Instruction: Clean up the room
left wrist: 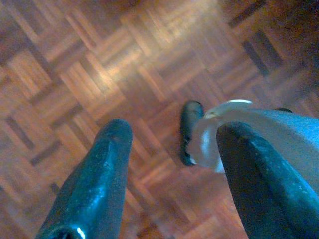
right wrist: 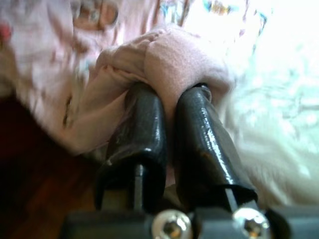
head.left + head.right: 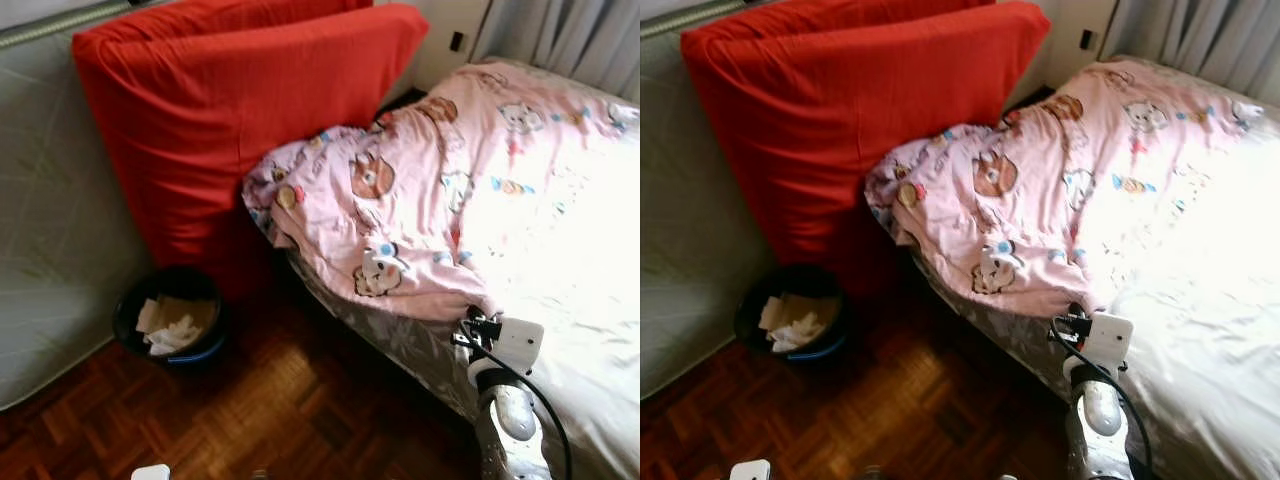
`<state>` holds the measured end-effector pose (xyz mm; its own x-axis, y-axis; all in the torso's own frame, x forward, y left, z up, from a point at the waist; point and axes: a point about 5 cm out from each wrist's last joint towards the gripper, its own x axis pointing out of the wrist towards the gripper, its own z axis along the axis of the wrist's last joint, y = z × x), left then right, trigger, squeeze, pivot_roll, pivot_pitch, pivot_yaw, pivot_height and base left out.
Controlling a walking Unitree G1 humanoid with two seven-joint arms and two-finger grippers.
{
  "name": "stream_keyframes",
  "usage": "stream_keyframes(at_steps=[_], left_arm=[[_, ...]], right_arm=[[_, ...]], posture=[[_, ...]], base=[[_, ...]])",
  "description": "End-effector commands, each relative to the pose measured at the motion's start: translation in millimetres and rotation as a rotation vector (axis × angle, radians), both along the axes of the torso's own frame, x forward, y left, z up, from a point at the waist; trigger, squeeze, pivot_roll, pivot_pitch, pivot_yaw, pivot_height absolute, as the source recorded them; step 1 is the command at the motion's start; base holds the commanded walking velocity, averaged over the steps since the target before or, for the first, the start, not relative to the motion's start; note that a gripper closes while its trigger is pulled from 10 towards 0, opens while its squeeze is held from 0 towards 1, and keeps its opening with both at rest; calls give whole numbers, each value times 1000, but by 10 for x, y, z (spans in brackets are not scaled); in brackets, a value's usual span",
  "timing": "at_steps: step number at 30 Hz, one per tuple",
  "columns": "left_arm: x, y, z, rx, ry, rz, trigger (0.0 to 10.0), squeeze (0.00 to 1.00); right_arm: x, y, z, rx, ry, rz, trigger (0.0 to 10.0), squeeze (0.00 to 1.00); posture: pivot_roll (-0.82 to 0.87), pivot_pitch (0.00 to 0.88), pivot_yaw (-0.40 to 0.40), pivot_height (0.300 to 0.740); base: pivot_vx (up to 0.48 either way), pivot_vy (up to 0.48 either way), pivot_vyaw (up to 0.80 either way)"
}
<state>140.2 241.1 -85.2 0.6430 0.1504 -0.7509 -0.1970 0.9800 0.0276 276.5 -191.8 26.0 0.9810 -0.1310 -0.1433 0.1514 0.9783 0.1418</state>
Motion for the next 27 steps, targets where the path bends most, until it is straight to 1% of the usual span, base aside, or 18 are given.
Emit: stream_keyframes(at_steps=[1, 3, 4, 9, 10, 14, 18, 20, 26, 27], left_arm=[[-107, 5, -39, 7, 37, -11, 10000, 0], [-107, 5, -40, 7, 38, -11, 10000, 0], [-107, 4, -40, 8, 39, -16, 10000, 0], [-103, 4, -39, 9, 42, -23, 10000, 0], [-98, 3, -38, 10, 41, -25, 10000, 0], [-91, 5, -35, 12, 41, -30, 10000, 0], [-91, 4, -35, 13, 41, -33, 10000, 0], [-102, -6, -41, 15, 44, -42, 10000, 0], [-122, -30, -52, 15, 48, -52, 10000, 0], [-125, -45, -56, 15, 49, -58, 10000, 0]], right_arm=[[-21, 26, -58, -3, 43, 17, 10000, 0], [-33, 7, -94, 0, 71, 3, 10000, 0], [-50, -11, -141, -8, 110, -5, 10000, 0], [-72, 3, -205, 12, 155, 13, 10000, 0], [-86, 2, -244, 15, 185, 16, 10000, 0], [-120, -8, -324, 18, 241, 11, 10000, 0], [-135, -10, -357, 32, 260, 5, 10000, 0], [-173, -4, -413, 24, 296, 16, 10000, 0], [-244, 6, -506, 27, 351, 35, 10000, 0], [-275, 8, -543, 21, 376, 40, 10000, 24]], posture=[[86, 193, -50, 740], [88, 193, -51, 740], [87, 195, -52, 740], [86, 196, -52, 740], [87, 196, -53, 740], [86, 196, -54, 740], [87, 196, -55, 740], [88, 197, -55, 740], [86, 200, -55, 740], [86, 200, -55, 740]], base=[[0, 0, 0], [0, 0, 0], [0, 0, 0], [0, 0, 0], [0, 0, 0], [0, 0, 0], [0, 0, 0], [0, 0, 0], [0, 0, 0], [0, 0, 0]])
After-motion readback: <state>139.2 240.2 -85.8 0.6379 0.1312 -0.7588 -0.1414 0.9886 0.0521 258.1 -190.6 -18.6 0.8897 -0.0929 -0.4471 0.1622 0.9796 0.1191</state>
